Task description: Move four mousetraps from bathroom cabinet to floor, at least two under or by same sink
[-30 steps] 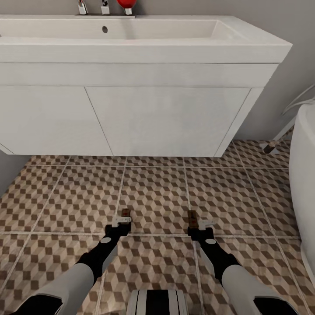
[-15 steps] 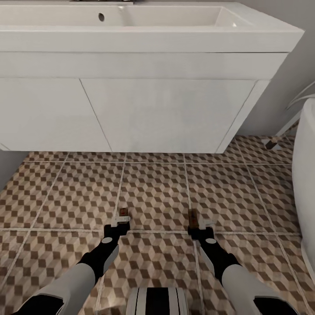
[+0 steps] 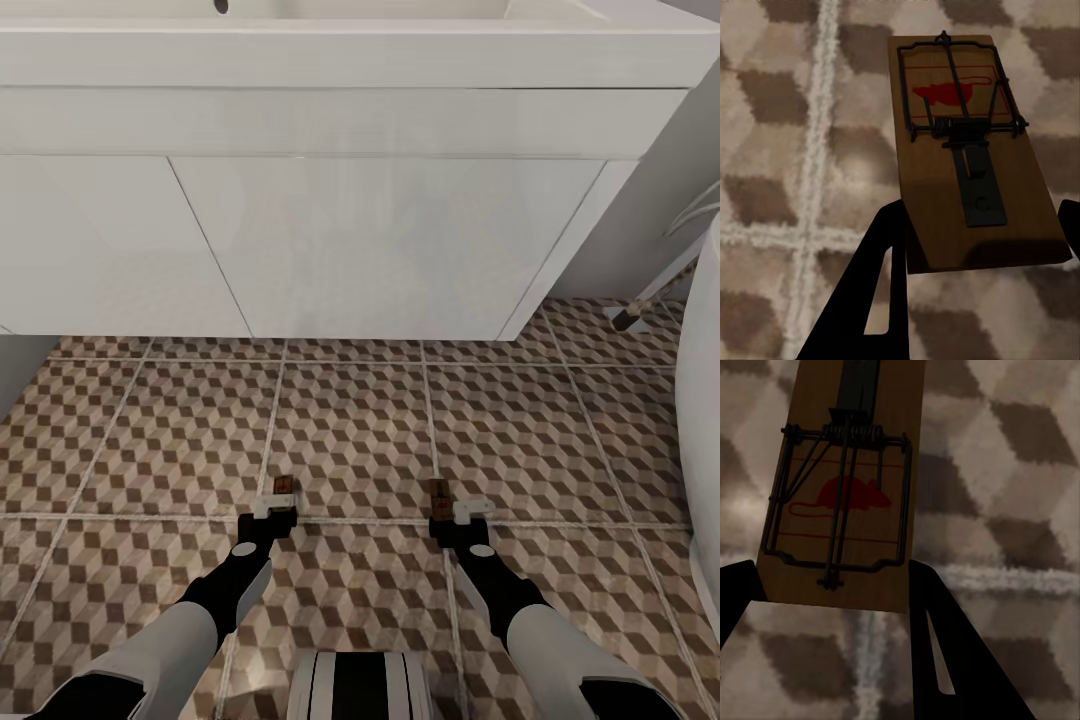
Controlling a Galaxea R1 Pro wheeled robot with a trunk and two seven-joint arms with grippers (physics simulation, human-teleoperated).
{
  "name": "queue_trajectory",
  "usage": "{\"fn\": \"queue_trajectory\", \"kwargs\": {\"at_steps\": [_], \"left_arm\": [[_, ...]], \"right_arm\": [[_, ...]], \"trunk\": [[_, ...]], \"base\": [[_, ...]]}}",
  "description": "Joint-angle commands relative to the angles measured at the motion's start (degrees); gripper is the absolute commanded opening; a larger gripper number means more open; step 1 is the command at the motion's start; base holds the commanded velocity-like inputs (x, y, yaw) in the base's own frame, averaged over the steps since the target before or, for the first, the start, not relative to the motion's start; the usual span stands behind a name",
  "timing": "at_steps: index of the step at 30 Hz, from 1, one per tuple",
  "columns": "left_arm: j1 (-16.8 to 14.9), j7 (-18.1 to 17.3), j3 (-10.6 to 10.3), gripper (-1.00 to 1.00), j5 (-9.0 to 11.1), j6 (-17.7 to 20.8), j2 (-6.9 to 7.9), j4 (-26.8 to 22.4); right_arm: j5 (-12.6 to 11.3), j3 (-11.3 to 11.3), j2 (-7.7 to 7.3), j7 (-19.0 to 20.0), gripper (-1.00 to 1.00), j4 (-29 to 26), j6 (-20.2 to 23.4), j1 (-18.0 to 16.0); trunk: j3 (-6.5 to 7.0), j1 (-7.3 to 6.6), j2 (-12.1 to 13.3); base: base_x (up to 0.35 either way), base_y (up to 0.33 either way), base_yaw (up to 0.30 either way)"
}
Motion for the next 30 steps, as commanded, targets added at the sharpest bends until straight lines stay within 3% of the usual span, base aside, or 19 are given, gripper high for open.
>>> {"fn": "queue_trajectory", "kwargs": {"at_steps": [1,20,23,27,30], "left_arm": [[-0.03,0.62,-0.51,-1.00,0.41,-0.19,0.01,0.05],[-0.03,1.53,-0.58,-1.00,0.05,-2.24,0.01,0.18],[-0.04,3.02,-0.43,-1.00,0.14,-4.84,0.12,0.12],[-0.03,5.21,-0.76,-1.00,0.20,-14.22,0.17,0.74],[-0.03,6.06,-0.47,-1.00,0.69,-17.39,0.07,1.72]], "right_arm": [[0.39,-0.39,0.07,0.13,-1.00,0.06,-0.22,-0.03],[0.36,-0.39,0.09,0.11,-1.00,0.06,-0.23,-0.03],[0.35,-0.39,0.09,0.11,-1.00,0.02,-0.23,-0.03],[0.34,-0.39,0.09,0.09,-1.00,-0.01,-0.23,-0.03],[0.34,-0.39,0.09,0.09,-1.00,-0.01,-0.23,-0.03]], "trunk": [[-0.03,-0.01,-0.01],[-0.03,-0.01,-0.01],[-0.03,-0.01,-0.01],[-0.03,-0.01,-0.01],[-0.03,-0.01,-0.01]], "base": [[0.000,0.000,0.000],[0.000,0.000,0.000],[0.000,0.000,0.000],[0.000,0.000,0.000],[0.000,0.000,0.000]]}}
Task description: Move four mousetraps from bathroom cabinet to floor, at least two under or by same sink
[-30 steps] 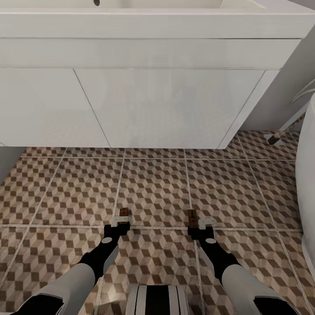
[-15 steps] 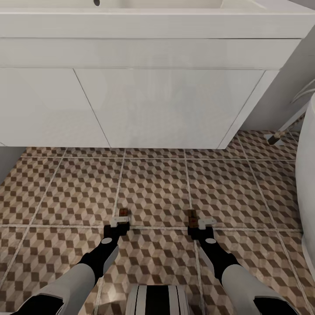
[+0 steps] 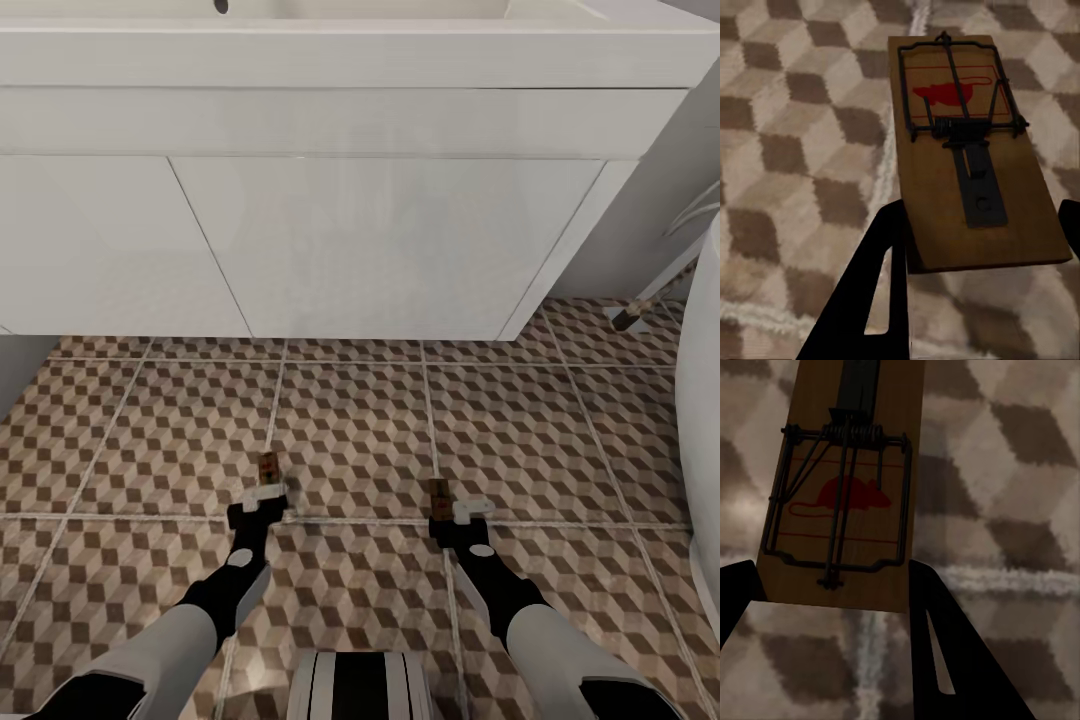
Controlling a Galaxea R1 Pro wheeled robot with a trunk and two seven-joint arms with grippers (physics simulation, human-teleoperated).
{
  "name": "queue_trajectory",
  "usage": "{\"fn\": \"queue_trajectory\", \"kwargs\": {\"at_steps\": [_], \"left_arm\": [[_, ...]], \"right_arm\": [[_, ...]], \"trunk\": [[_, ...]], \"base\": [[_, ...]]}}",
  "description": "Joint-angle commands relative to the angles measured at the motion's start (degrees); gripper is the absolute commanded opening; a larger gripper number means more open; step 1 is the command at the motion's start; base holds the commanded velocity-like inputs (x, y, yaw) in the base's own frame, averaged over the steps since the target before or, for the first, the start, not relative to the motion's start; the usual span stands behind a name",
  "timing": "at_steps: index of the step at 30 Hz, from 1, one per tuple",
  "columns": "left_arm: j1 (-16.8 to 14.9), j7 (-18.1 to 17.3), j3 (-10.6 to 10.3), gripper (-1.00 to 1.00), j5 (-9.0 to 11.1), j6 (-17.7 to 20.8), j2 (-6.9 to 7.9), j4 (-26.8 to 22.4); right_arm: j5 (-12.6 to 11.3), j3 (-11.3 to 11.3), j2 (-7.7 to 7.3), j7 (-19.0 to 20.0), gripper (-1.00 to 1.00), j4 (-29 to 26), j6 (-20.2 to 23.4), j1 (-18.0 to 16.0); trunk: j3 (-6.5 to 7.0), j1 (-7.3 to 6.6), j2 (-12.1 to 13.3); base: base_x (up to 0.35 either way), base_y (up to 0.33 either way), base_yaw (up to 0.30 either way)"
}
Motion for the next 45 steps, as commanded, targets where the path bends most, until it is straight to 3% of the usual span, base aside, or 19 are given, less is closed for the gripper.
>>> {"fn": "queue_trajectory", "kwargs": {"at_steps": [1,3,6,10,20,37,45], "left_arm": [[-0.04,0.61,-0.53,-1.00,0.49,-0.11,0.01,0.40],[-0.04,0.89,-0.54,-1.00,0.58,2.43,-0.11,1.22],[-0.04,1.05,-0.57,-1.00,0.43,9.50,-0.25,1.25],[-0.07,0.51,-0.86,-1.00,0.02,12.67,-0.33,0.51],[-0.08,-2.42,-1.10,-1.00,-0.37,14.58,-1.19,-3.00],[-0.08,-2.21,-1.09,-1.00,-0.56,17.55,-1.93,-3.99],[-0.07,-2.19,-1.09,-1.00,-0.50,17.68,-1.92,-4.09]], "right_arm": [[0.36,-0.39,0.05,0.13,-1.00,0.04,-0.21,-0.03],[0.36,-0.39,0.05,0.12,-1.00,0.00,-0.21,-0.03],[0.36,-0.39,0.05,0.13,-1.00,-0.02,-0.21,-0.03],[0.42,-0.39,0.05,0.09,-1.00,-0.09,-0.21,-0.03],[0.45,-0.39,0.39,0.08,-1.00,-0.20,-0.21,-0.03],[0.45,-0.39,0.49,0.08,-1.00,-0.30,-0.21,-0.03],[0.45,-0.39,0.49,0.08,-1.00,-0.33,-0.21,-0.03]], "trunk": [[-0.03,-0.01,-0.01],[-0.03,-0.01,-0.01],[-0.03,-0.01,-0.01],[-0.03,-0.01,-0.01],[-0.03,-0.01,-0.01],[-0.03,-0.01,-0.01],[-1.80,0.20,-0.12]], "base": [[0.000,0.000,0.000],[0.000,0.000,0.000],[0.000,0.000,0.000],[0.000,0.000,0.000],[0.000,0.000,0.000],[0.000,0.000,0.000],[0.000,0.000,0.000]]}}
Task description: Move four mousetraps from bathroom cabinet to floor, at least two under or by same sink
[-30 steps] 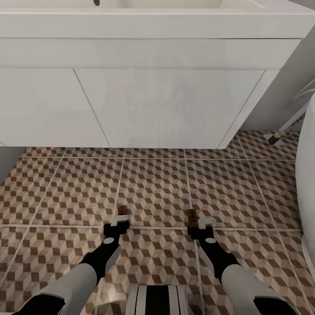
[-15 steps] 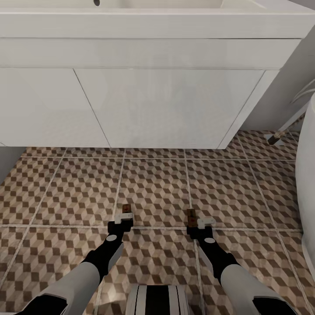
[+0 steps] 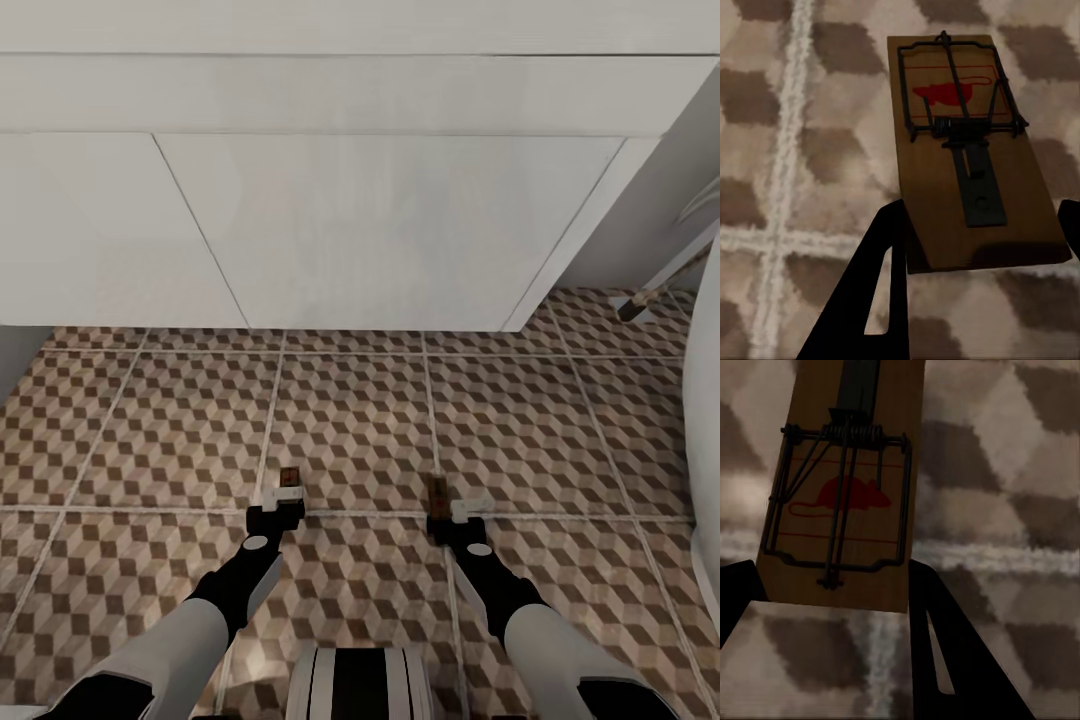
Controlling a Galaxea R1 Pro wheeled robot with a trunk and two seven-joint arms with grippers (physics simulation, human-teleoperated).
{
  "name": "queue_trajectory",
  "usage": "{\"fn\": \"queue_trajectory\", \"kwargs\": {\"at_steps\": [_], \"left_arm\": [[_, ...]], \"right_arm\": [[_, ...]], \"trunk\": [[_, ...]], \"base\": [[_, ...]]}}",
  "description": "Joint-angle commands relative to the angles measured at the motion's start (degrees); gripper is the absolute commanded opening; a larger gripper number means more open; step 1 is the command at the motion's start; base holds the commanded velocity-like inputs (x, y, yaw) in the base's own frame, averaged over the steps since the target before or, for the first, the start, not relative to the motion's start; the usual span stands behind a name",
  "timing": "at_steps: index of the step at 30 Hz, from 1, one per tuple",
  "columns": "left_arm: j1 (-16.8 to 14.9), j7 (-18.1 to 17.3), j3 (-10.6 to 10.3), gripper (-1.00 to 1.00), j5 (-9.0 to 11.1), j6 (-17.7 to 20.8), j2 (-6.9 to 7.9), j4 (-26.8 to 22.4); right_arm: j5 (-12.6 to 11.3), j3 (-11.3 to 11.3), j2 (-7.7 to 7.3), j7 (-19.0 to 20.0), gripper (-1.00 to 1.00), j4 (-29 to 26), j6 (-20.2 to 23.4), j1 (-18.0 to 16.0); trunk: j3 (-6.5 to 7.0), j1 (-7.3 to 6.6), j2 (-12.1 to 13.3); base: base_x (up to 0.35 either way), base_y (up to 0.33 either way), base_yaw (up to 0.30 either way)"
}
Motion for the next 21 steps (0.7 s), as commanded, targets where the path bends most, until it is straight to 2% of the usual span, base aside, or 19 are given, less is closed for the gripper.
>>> {"fn": "queue_trajectory", "kwargs": {"at_steps": [1,6,21], "left_arm": [[-0.03,0.53,-0.51,-1.00,0.36,-0.17,0.04,0.04],[-0.06,0.56,-0.51,-1.00,0.49,-0.17,-0.02,-0.03],[-0.02,0.51,-0.48,-1.00,0.39,-0.16,0.10,-0.50]], "right_arm": [[0.38,-0.37,0.06,0.13,-1.00,0.02,-0.21,-0.03],[0.52,-0.25,0.20,0.13,-1.00,-0.34,-0.19,-0.03],[1.25,-0.02,1.58,-1.63,-1.00,-7.26,2.31,-0.03]], "trunk": [[-0.26,0.01,-0.03],[-0.26,0.01,-0.03],[-0.26,0.01,-0.03]], "base": [[0.000,0.000,0.000],[0.000,0.000,0.000],[0.000,0.000,0.000]]}}
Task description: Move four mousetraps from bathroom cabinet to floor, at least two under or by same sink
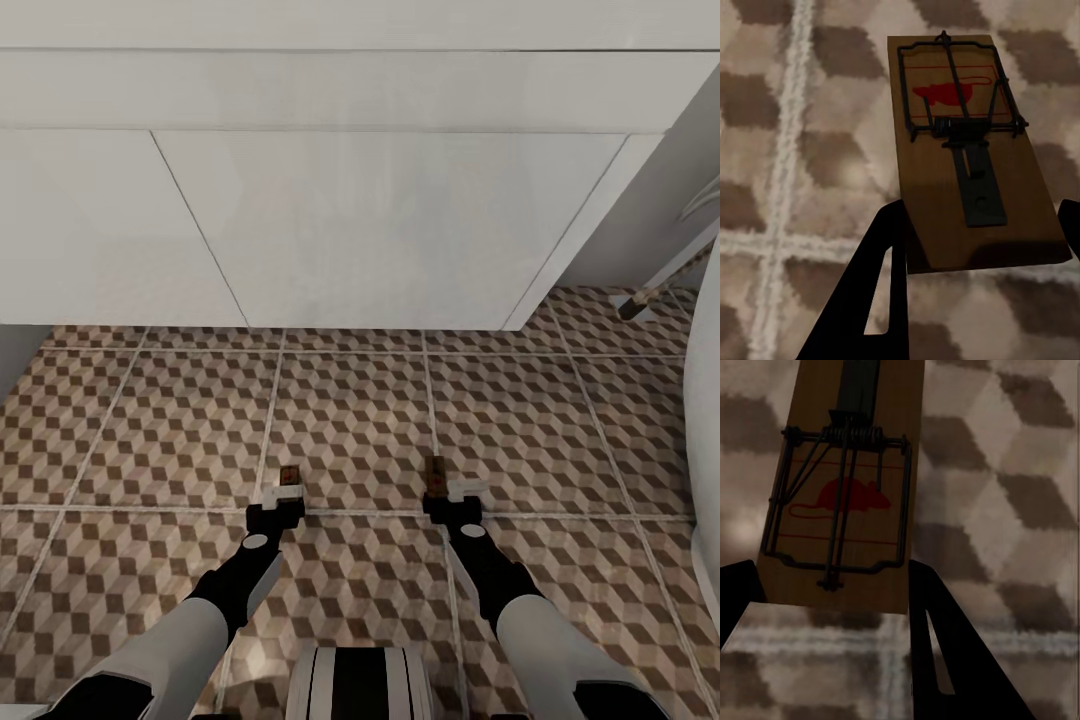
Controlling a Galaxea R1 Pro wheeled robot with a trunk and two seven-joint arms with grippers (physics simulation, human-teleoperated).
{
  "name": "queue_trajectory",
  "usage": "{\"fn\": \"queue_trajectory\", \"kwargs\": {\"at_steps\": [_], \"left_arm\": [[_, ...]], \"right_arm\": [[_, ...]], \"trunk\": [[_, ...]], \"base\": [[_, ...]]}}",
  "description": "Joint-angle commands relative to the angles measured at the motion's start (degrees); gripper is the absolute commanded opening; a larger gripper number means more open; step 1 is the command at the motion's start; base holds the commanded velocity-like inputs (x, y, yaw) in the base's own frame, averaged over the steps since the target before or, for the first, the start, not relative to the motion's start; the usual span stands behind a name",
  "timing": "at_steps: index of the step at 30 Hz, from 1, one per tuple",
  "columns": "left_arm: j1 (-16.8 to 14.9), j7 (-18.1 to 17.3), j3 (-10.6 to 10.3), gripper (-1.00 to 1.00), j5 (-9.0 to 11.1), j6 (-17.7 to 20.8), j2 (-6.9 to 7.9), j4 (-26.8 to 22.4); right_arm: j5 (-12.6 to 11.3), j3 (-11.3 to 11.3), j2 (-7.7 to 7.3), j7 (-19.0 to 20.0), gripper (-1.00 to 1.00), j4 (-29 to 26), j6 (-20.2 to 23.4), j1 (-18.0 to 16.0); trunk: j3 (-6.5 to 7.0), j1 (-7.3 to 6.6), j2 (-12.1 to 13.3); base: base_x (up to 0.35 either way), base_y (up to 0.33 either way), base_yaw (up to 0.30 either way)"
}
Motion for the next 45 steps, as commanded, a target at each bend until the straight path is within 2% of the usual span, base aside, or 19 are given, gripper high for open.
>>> {"fn": "queue_trajectory", "kwargs": {"at_steps": [1,8,15,18,23,25,33,39,45], "left_arm": [[-0.03,0.56,-0.51,-1.00,0.35,-0.18,0.05,0.05],[-0.05,0.65,-0.55,-1.00,0.27,-0.18,-0.01,0.05],[-0.03,0.69,-0.61,-1.00,0.19,-0.03,-0.01,-2.04],[-0.03,0.91,-0.65,-1.00,0.14,1.53,-0.02,-4.41],[-0.04,1.12,-0.69,-1.00,0.05,4.12,-0.02,-5.63],[-0.04,1.14,-0.70,-1.00,-0.31,4.45,-0.02,-5.95],[-0.06,1.22,-0.59,-1.00,-5.50,4.75,-0.12,-7.17],[-0.04,1.25,-0.54,-1.00,-6.44,4.61,-0.11,-6.88],[-0.03,1.30,-0.48,-1.00,-6.53,4.50,-0.10,-6.39]], "right_arm": [[0.57,-0.33,0.08,0.14,-1.00,-0.12,0.06,-0.01],[3.09,-0.35,0.18,-0.04,-1.00,-1.56,0.39,-0.01],[3.53,-0.40,0.47,-0.01,-1.00,-1.33,0.01,-0.01],[3.48,-0.43,0.59,0.00,-1.00,-1.15,-0.21,-0.01],[3.24,-0.45,0.64,0.00,-1.00,-0.98,-0.36,-0.01],[3.16,-0.45,0.63,0.00,-1.00,-0.96,-0.42,-0.01],[3.02,-0.53,0.65,0.00,-1.00,-0.94,-0.48,-0.01],[2.96,-0.53,0.65,0.00,-1.00,-0.84,-0.90,-0.01],[2.93,-0.53,0.61,0.00,-1.00,-0.34,-1.70,-0.01]], "trunk": [[-0.03,-0.01,-0.01],[-0.03,-0.01,-0.01],[-0.03,-0.01,-0.01],[-0.03,-0.01,-0.01],[-0.03,-0.01,-0.01],[-0.03,-0.01,-0.01],[-0.03,-0.01,-0.01],[-0.03,-0.01,-0.01],[-0.03,-0.01,-0.01]], "base": [[0.000,0.000,0.000],[0.000,0.000,0.000],[0.000,0.000,0.000],[0.000,0.000,0.000],[0.000,0.000,0.000],[0.000,0.000,0.000],[0.000,0.000,0.000],[0.000,0.000,0.000],[0.000,0.000,0.000]]}}
